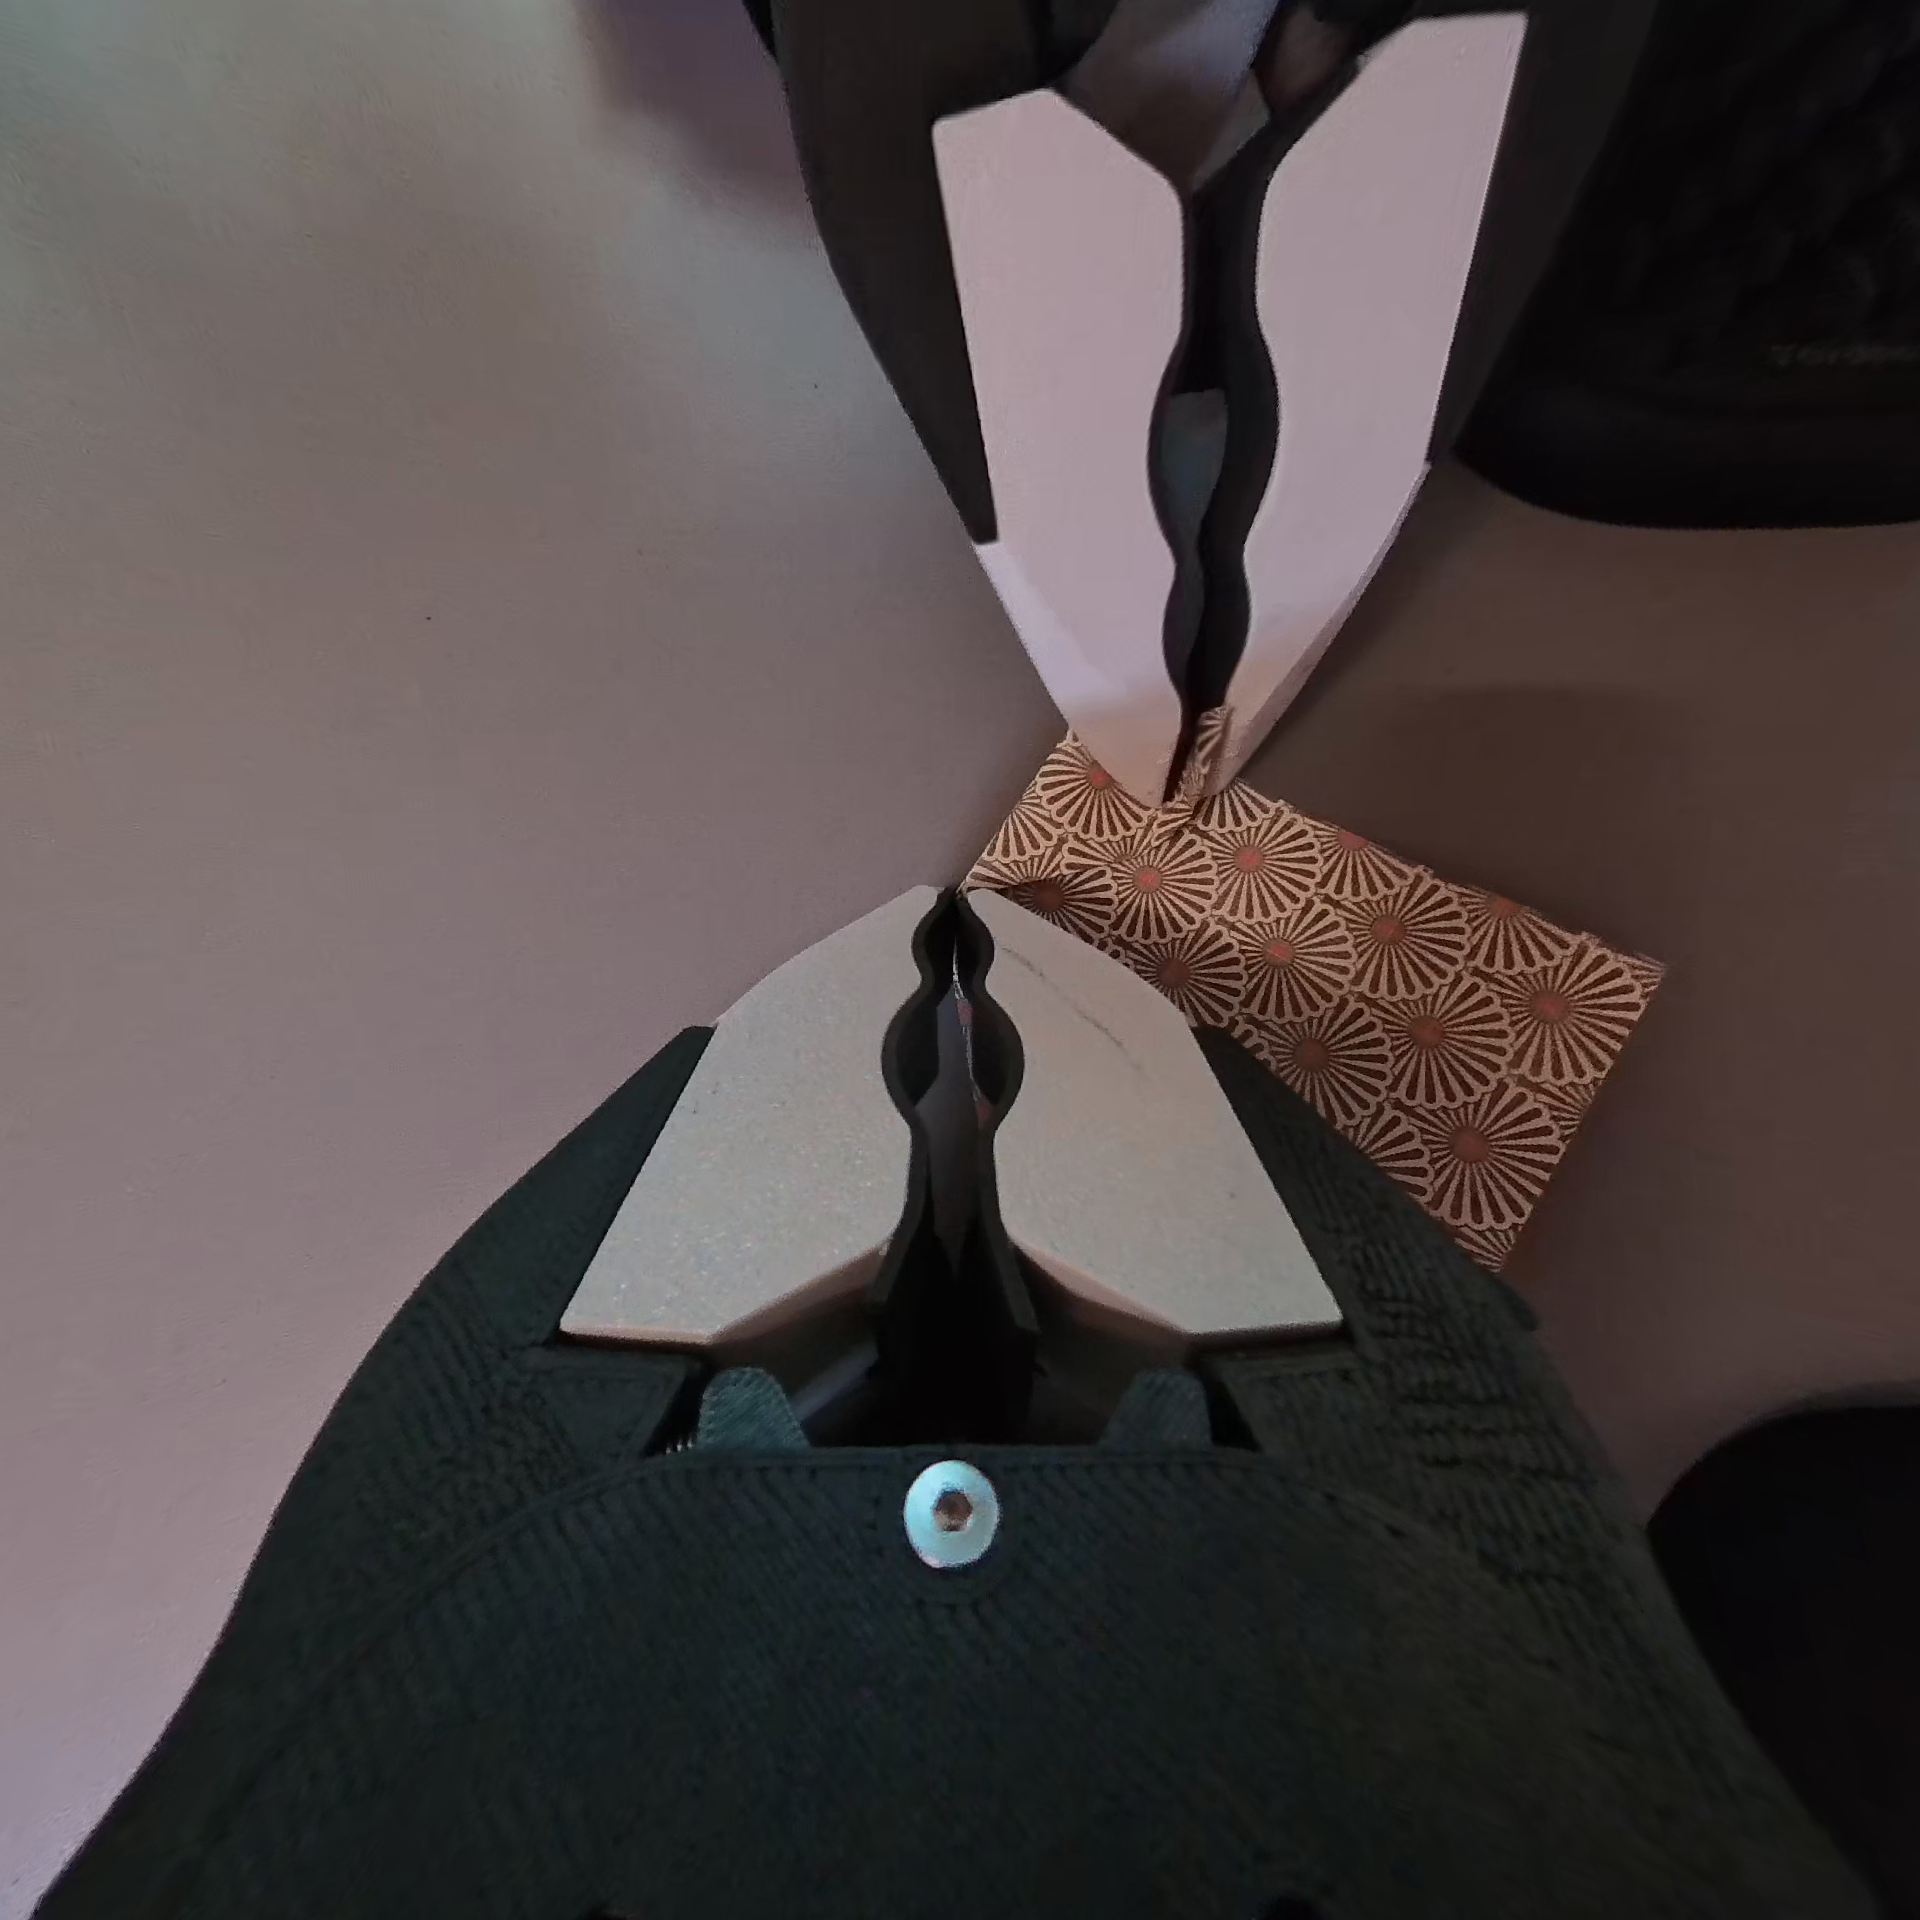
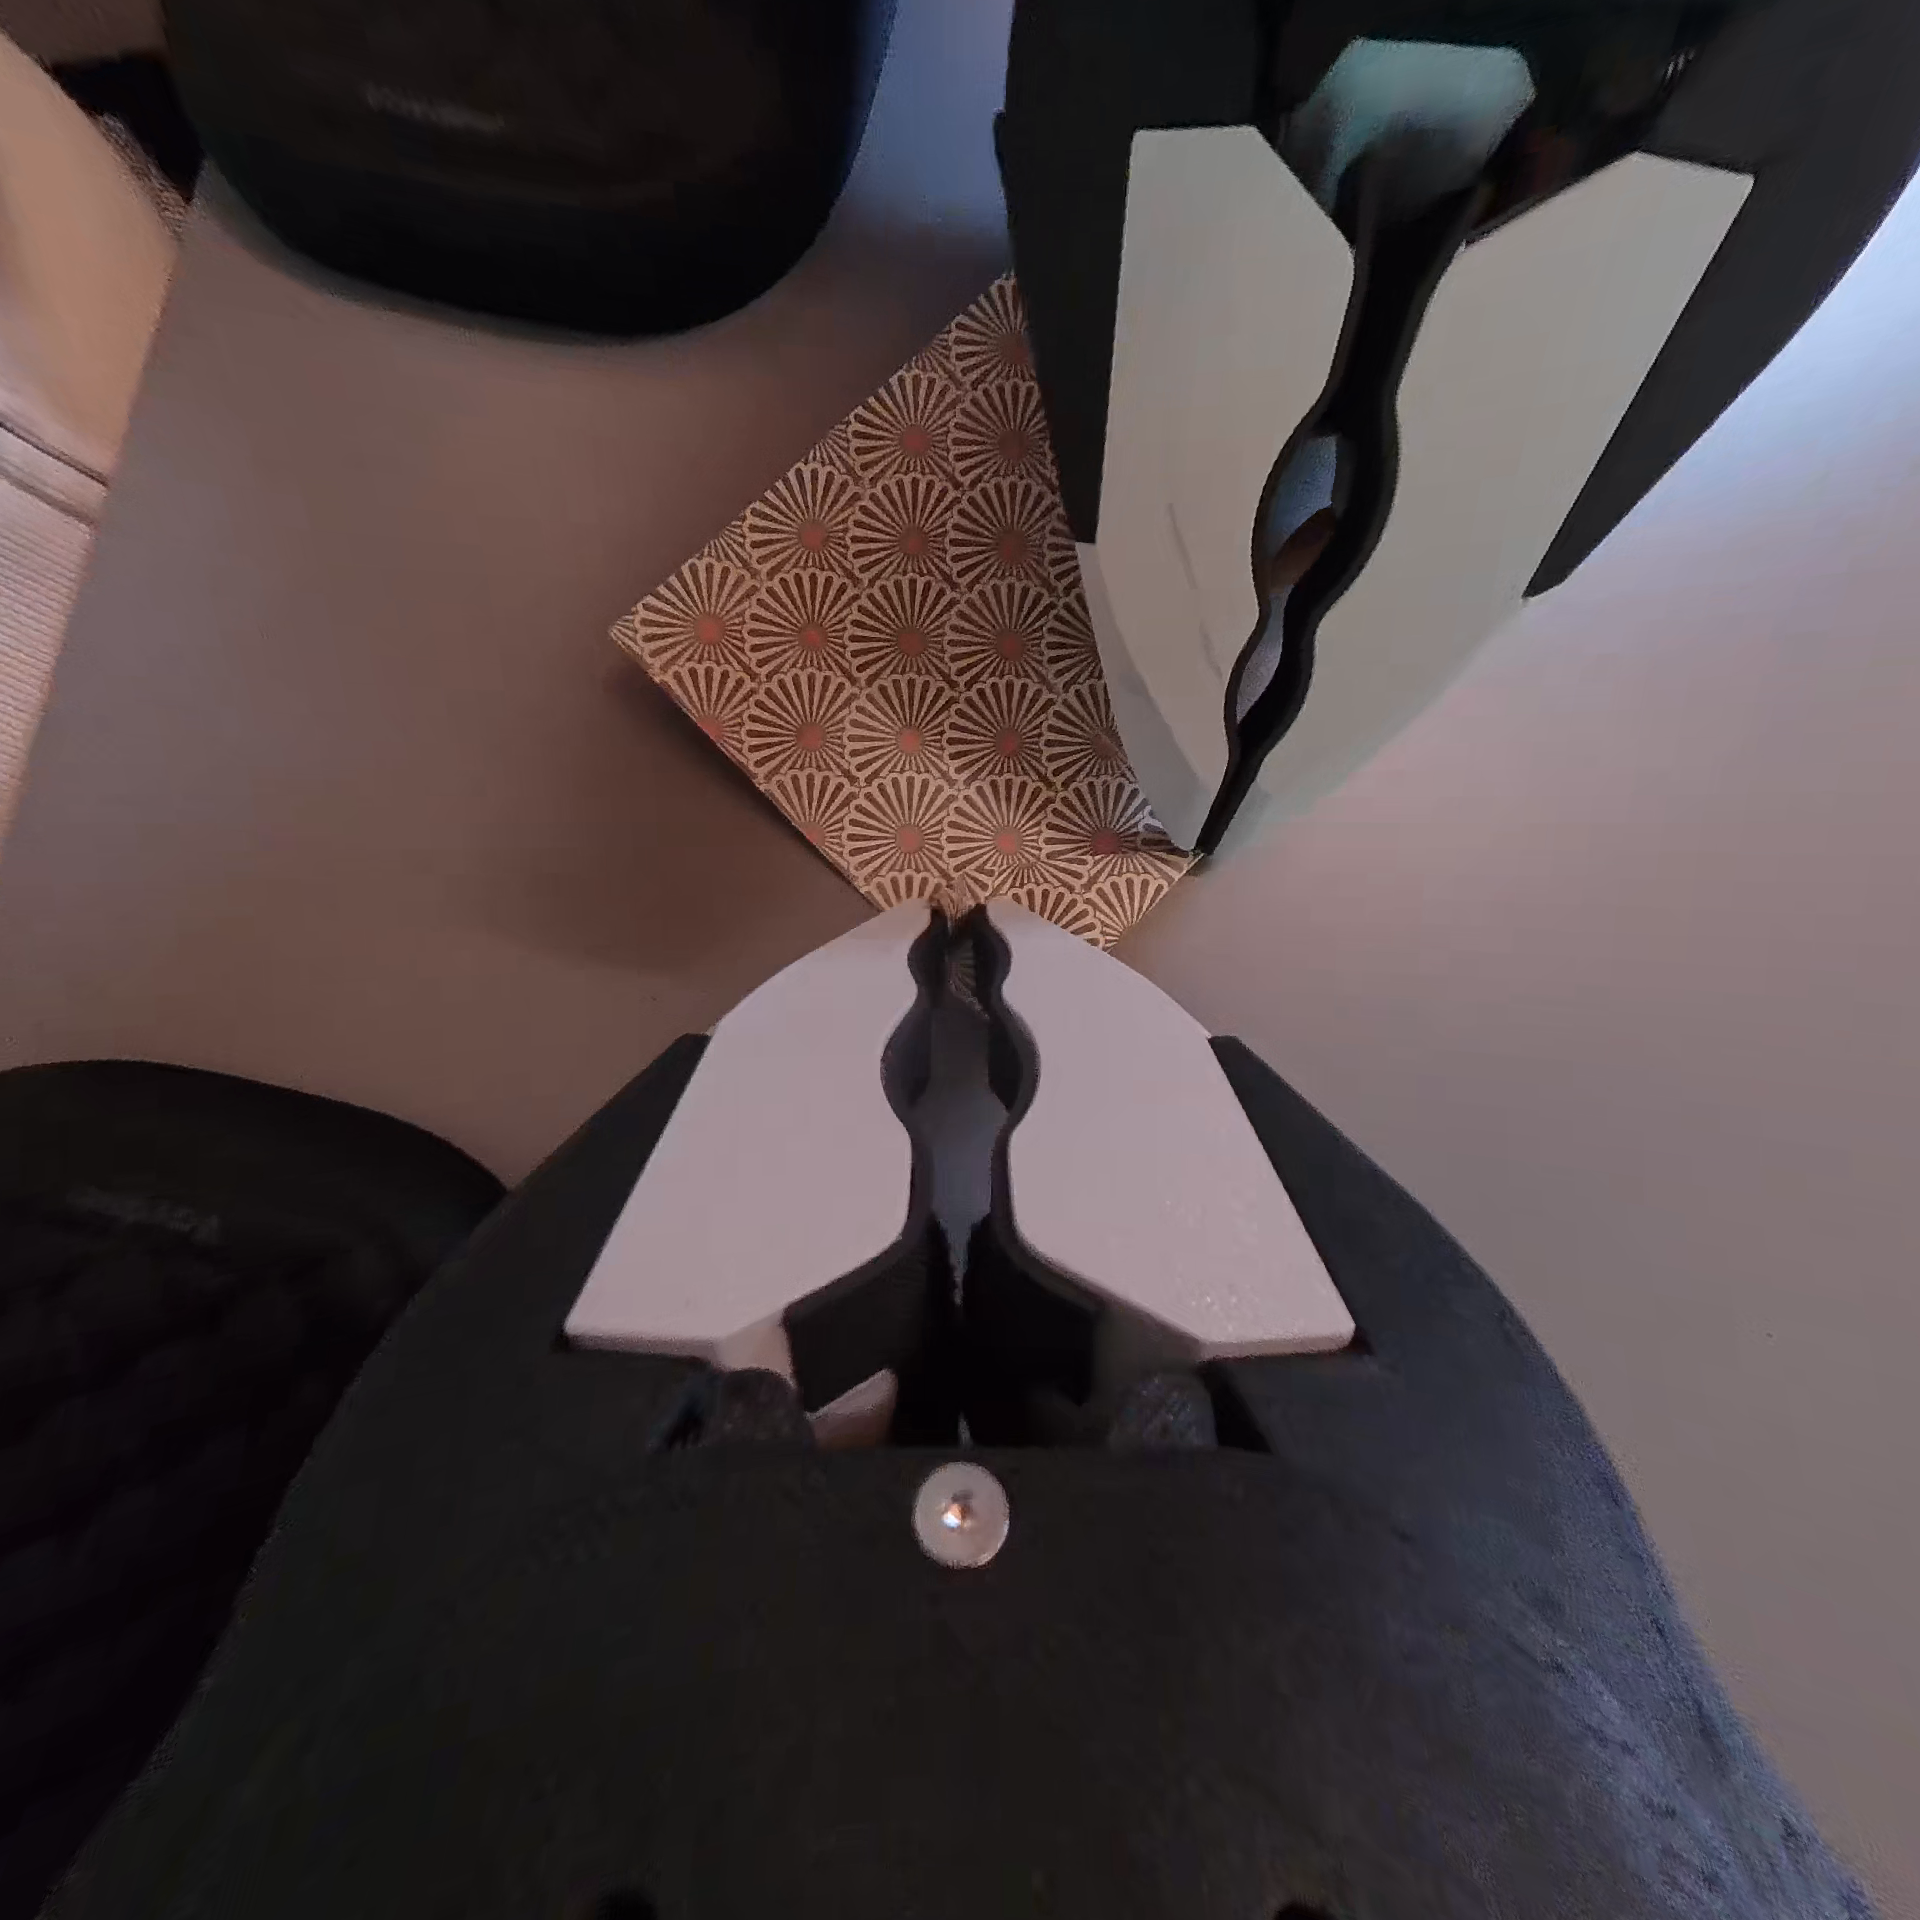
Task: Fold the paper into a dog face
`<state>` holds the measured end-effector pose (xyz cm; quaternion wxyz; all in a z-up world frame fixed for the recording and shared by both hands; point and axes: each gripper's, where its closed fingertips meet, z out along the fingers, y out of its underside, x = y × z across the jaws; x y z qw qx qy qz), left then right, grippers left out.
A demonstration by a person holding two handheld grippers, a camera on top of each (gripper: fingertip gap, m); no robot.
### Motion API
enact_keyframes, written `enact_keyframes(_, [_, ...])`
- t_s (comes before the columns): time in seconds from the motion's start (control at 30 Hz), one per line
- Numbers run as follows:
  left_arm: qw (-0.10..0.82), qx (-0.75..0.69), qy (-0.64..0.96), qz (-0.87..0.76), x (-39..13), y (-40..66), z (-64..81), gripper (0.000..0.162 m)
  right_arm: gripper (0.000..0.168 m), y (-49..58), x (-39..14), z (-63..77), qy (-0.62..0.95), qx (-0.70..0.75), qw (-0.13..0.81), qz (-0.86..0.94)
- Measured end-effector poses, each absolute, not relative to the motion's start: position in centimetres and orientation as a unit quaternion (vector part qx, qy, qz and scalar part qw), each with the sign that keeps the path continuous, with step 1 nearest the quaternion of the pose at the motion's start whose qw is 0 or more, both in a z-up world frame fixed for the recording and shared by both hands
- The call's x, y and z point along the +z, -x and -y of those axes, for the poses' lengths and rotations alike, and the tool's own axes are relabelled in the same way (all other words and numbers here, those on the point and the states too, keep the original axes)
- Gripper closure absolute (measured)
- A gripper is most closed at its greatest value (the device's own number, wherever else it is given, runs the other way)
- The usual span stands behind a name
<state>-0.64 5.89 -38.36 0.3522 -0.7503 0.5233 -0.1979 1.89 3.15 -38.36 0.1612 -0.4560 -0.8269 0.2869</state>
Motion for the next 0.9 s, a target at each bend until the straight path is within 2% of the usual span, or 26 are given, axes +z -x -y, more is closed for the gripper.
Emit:
enact_keyframes(0.3, [0.378,-0.253,0.75,-0.48,-36.7,0.2,-6.4,0.162,0.168,-1.8,-38.4,-3.4,0.467,0.281,0.16,0.823])
enact_keyframes(0.47, [0.34,-0.216,0.759,-0.511,-38.4,-0.5,-6.1,0.162,0.168,-1.8,-38.4,-3.3,0.456,0.275,0.169,0.829])
enact_keyframes(0.67, [0.344,-0.204,0.754,-0.521,-38.6,-0.5,-6.1,0.161,0.168,-1.8,-38.4,-3.3,0.381,0.246,0.228,0.862])
enact_keyframes(0.73, [0.345,-0.203,0.752,-0.523,-38.6,-0.5,-6.1,0.161,0.161,-2.2,-38.3,-2.9,0.347,0.235,0.235,0.877])
enact_keyframes(0.83, [0.348,-0.2,0.751,-0.525,-38.6,-0.5,-6.0,0.161,0.134,-3.7,-38.3,-1.6,0.362,0.276,0.159,0.876])
enact_keyframes(0.9, [0.35,-0.198,0.75,-0.526,-38.6,-0.5,-6.0,0.161,0.135,-4.9,-38.1,-1.0,0.378,0.316,0.094,0.865])
